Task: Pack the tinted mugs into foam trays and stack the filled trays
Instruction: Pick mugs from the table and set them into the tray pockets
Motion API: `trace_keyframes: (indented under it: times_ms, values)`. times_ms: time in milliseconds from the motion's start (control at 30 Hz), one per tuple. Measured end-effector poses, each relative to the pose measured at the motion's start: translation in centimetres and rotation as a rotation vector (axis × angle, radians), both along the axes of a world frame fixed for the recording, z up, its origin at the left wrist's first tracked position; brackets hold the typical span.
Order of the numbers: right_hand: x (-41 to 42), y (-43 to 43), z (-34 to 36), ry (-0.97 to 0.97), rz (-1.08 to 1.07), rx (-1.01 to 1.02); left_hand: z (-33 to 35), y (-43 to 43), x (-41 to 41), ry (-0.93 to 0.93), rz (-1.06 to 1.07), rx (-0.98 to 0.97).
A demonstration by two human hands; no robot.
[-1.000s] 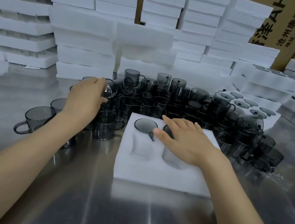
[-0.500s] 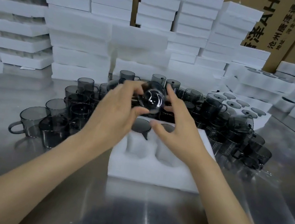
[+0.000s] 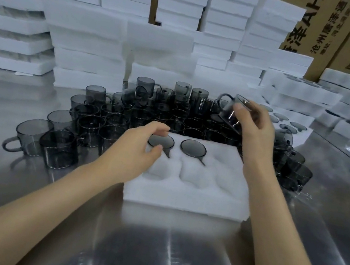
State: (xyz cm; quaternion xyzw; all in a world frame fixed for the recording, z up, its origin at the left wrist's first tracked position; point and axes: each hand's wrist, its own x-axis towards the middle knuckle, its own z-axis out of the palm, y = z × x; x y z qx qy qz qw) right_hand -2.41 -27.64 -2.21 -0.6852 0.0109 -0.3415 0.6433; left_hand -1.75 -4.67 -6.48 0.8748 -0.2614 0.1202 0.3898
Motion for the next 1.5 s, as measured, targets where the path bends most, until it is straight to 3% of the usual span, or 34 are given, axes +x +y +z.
trace_keyframes:
  times_ms: [100, 233, 400, 467, 600, 767, 900, 1133, 1367, 1500]
  values:
    - [0.3, -0.5, 0.0, 0.099, 0.155, 0.143, 0.1, -0.1, -0.1, 0.01, 0.01, -0.041]
    - [0.2, -1.1, 0.2, 0.121, 0.388, 0.537, -0.2, 0.0, -0.2, 0.057, 0.009, -0.155]
    - [0.5, -1.7, 0.1, 0.141, 0.366, 0.648, -0.2, -0.1, -0.3, 0.073, 0.015, -0.167]
    - [0.7, -1.9, -0.2, 0.193, 0.338, 0.574, -0.2, -0.1, -0.3, 0.079, 0.013, -0.185]
    - [0.7, -2.0, -0.8, 0.26, 0.316, 0.205, -0.1, -0.1, -0.6, 0.094, 0.011, -0.198]
    - [0.2, -3.2, -1.2, 0.267, 0.337, -0.008, 0.0, -0.1, -0.7, 0.123, 0.001, -0.195]
    - [-0.7, -3.0, -1.2, 0.252, 0.326, -0.381, 0.1, -0.1, -0.8, 0.126, 0.004, -0.19]
    - [-1.7, -2.6, -1.2, 0.201, 0.351, -0.619, 0.1, -0.2, -0.7, 0.134, 0.007, -0.172]
    - [-0.5, -2.6, -2.4, 0.274, 0.24, -0.583, 0.1, -0.2, -0.7, 0.125, -0.006, -0.179]
    - [0.0, -2.3, -2.7, 0.322, 0.189, -0.892, 0.0, -0.1, -0.5, -0.009, 0.045, -0.113]
